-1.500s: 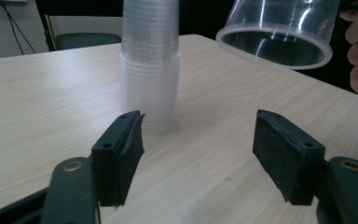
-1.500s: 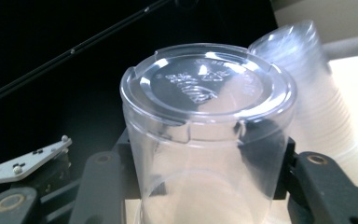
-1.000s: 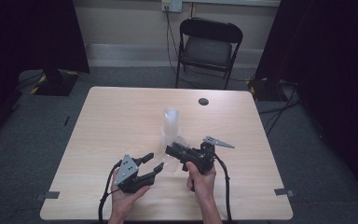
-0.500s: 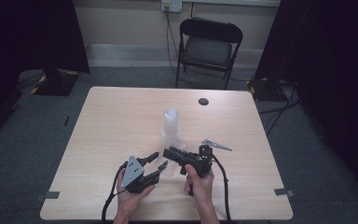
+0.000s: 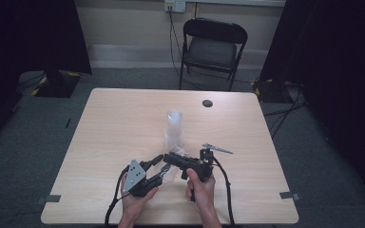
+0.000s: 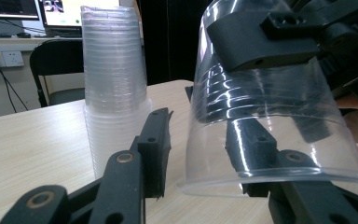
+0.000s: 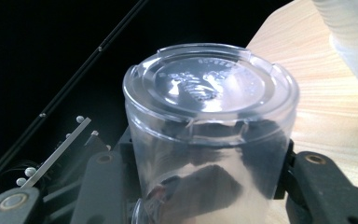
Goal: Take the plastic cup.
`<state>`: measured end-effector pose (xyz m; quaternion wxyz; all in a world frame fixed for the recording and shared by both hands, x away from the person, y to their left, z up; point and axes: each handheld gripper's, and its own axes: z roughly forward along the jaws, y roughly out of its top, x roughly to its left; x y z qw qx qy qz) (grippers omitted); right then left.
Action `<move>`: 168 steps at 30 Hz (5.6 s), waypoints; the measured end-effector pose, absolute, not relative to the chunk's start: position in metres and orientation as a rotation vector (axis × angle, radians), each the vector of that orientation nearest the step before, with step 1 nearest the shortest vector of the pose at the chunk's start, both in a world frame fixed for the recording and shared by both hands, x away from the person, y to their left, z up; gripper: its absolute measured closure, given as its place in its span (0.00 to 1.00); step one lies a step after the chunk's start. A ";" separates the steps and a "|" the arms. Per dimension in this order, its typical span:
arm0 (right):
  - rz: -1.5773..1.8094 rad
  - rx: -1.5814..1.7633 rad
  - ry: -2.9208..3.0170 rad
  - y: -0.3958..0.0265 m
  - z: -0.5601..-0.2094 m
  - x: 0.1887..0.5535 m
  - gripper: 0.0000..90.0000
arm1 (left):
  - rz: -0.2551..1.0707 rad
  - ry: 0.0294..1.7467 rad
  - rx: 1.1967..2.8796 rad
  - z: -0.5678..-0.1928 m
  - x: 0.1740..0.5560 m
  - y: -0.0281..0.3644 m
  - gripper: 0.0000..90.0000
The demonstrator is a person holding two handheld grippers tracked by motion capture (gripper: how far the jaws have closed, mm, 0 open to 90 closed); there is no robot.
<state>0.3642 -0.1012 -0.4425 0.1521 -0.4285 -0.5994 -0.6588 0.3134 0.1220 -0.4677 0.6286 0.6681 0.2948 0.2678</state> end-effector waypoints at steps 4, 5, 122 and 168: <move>-1.859 -1.250 -1.703 -0.100 -0.445 0.366 0.54 | 0.618 0.667 1.523 -0.467 0.312 0.121 0.69; -1.851 -1.258 -1.703 -0.099 -0.446 0.366 0.54 | 0.616 0.672 1.512 -0.467 0.311 0.121 0.70; -1.785 -0.675 -2.784 -0.109 -0.425 0.334 0.14 | 0.117 0.670 1.930 -0.435 0.363 0.134 0.99; -1.687 -0.487 -3.163 -0.065 -0.434 0.330 0.29 | -0.012 0.758 2.049 -0.437 0.379 0.117 0.96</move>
